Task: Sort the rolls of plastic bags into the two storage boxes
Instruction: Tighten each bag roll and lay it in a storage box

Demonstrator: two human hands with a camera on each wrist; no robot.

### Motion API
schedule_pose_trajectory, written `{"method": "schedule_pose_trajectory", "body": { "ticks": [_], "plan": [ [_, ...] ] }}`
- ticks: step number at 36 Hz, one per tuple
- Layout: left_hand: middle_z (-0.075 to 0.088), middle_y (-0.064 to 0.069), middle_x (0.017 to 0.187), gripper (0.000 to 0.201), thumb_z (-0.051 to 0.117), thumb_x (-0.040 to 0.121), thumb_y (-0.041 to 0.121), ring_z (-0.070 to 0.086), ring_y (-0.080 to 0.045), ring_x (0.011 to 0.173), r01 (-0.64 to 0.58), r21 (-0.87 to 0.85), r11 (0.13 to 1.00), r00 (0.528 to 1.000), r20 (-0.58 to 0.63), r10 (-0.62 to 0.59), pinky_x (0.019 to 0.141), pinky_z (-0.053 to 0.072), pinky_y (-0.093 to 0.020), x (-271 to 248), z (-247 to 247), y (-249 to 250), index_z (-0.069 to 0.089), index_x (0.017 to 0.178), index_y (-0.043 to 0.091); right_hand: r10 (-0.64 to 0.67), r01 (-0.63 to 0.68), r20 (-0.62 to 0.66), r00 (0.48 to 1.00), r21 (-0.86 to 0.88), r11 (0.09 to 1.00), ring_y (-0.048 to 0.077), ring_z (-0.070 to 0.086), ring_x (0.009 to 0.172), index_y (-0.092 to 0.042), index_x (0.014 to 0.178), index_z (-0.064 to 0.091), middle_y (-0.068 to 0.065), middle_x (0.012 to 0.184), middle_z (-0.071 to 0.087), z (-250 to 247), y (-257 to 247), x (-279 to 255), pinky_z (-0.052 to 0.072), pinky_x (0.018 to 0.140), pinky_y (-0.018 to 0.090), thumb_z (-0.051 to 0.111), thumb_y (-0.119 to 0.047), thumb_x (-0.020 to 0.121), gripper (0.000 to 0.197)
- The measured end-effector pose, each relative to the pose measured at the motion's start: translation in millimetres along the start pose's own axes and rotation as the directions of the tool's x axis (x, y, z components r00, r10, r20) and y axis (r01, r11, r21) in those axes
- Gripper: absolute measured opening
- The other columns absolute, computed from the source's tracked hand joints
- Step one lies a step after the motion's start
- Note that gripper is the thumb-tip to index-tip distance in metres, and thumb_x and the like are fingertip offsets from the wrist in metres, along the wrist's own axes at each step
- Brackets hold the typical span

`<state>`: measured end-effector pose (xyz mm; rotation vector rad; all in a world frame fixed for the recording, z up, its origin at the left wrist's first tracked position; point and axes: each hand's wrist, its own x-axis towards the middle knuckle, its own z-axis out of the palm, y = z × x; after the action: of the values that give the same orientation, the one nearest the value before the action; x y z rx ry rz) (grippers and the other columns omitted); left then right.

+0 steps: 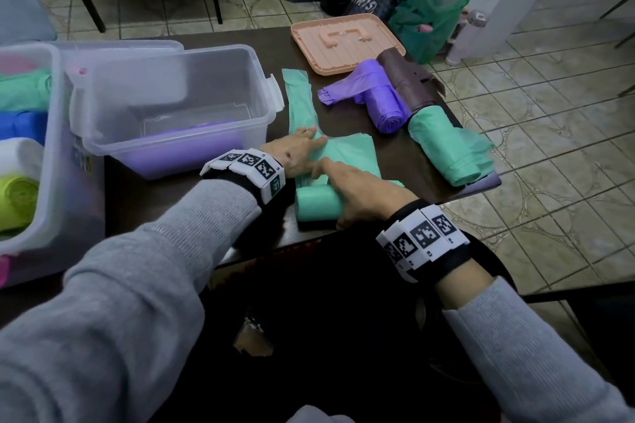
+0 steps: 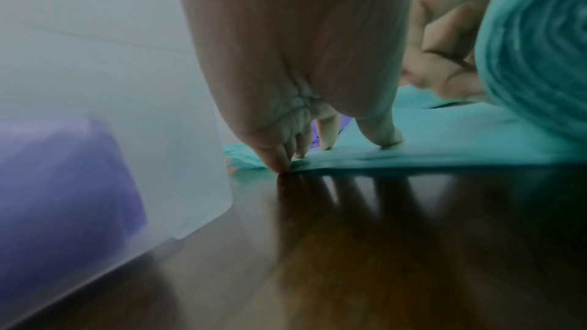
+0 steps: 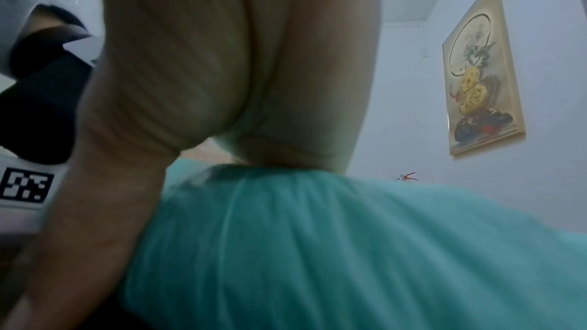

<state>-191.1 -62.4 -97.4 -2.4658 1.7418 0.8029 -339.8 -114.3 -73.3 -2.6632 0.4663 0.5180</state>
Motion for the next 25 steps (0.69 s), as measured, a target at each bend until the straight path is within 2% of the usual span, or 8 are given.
{"method": "schedule_pose_trajectory", "body": {
  "ticks": [2,4,9,14,18,20,23,25],
  "plan": [
    [-0.001,-0.013,0.158,0.067,0.045,0.097,0.036,0.001,-0.025,0.147,0.002,-0.008,1.0,1.0,-0.007,-0.002,0.119,0.007,-0.038,0,-1,0,0.011,0.151,0.017,0.001,0.001,-0.035,0.999,0.049,0.999,0.024,0.051,0.097,-0.018,0.107,0.037,0.002,0.102,0.049,0,3,-1,0.038,0.074,0.031,0.082,-0.01,0.06,0.066],
    [0.001,-0.012,0.159,0.068,0.046,0.096,0.038,0.002,-0.024,0.147,0.007,-0.013,1.0,1.0,-0.015,-0.007,0.119,0.006,-0.038,2,-2,-1,0.012,0.151,0.018,-0.002,0.005,-0.056,0.998,0.05,0.999,0.024,0.051,0.096,-0.019,0.103,0.041,0.0,0.099,0.049,0,6,-1,0.034,0.069,0.029,0.083,-0.014,0.06,0.06],
    [0.003,-0.01,0.159,0.069,0.049,0.095,0.04,0.004,-0.023,0.147,0.022,-0.036,0.999,1.0,-0.021,-0.023,0.119,0.007,-0.039,3,-2,-2,0.015,0.151,0.02,-0.031,0.029,-0.1,0.995,-0.019,0.999,0.022,0.038,0.114,-0.021,0.124,0.054,0.005,0.12,0.045,-6,11,1,0.037,0.095,0.036,0.086,-0.026,0.06,0.071],
    [0.01,-0.01,0.158,0.068,0.057,0.092,0.035,0.013,-0.025,0.145,0.04,-0.111,0.993,0.997,-0.056,-0.047,0.116,0.013,-0.037,1,-3,0,0.023,0.15,0.019,-0.001,0.014,-0.105,0.994,0.122,0.992,0.021,0.05,0.113,-0.02,0.132,0.049,0.005,0.12,0.056,-9,17,4,0.038,0.095,0.03,0.086,-0.02,0.062,0.079],
    [0.016,-0.011,0.157,0.07,0.063,0.089,0.03,0.02,-0.026,0.143,0.044,-0.153,0.987,0.994,-0.09,-0.058,0.114,0.019,-0.036,-3,-7,3,0.028,0.148,0.016,0.016,0.0,-0.094,0.995,0.17,0.985,0.02,0.05,0.12,-0.017,0.127,0.055,0.004,0.127,0.058,-10,23,6,0.038,0.1,0.031,0.084,-0.021,0.065,0.069],
    [0.017,-0.012,0.156,0.066,0.065,0.088,0.025,0.021,-0.026,0.143,0.032,-0.143,0.989,0.989,-0.141,-0.052,0.115,0.02,-0.036,-7,-10,6,0.034,0.145,0.014,-0.002,0.013,-0.069,0.998,0.147,0.989,0.021,0.048,0.123,-0.015,0.131,0.054,0.007,0.131,0.055,-11,24,8,0.034,0.101,0.027,0.081,-0.022,0.07,0.067],
    [0.046,-0.011,0.139,0.042,0.061,0.09,0.017,0.044,-0.026,0.128,-0.003,-0.168,0.986,0.96,-0.277,-0.044,0.104,0.037,-0.037,-19,-17,16,0.053,0.131,0.014,-0.012,0.018,-0.042,0.999,0.144,0.989,0.021,0.04,0.126,-0.017,0.136,0.049,0.009,0.134,0.043,-12,28,10,0.026,0.103,0.021,0.076,-0.025,0.078,0.065],
    [0.061,-0.011,0.12,0.028,0.057,0.091,0.014,0.057,-0.025,0.111,-0.015,-0.224,0.974,0.95,-0.309,-0.056,0.093,0.046,-0.033,-29,-20,24,0.062,0.119,0.011,-0.007,0.009,-0.014,1.0,0.149,0.989,0.022,0.036,0.126,-0.019,0.139,0.046,0.009,0.13,0.038,-14,30,11,0.023,0.107,0.024,0.073,-0.026,0.081,0.064]
  ]
}}
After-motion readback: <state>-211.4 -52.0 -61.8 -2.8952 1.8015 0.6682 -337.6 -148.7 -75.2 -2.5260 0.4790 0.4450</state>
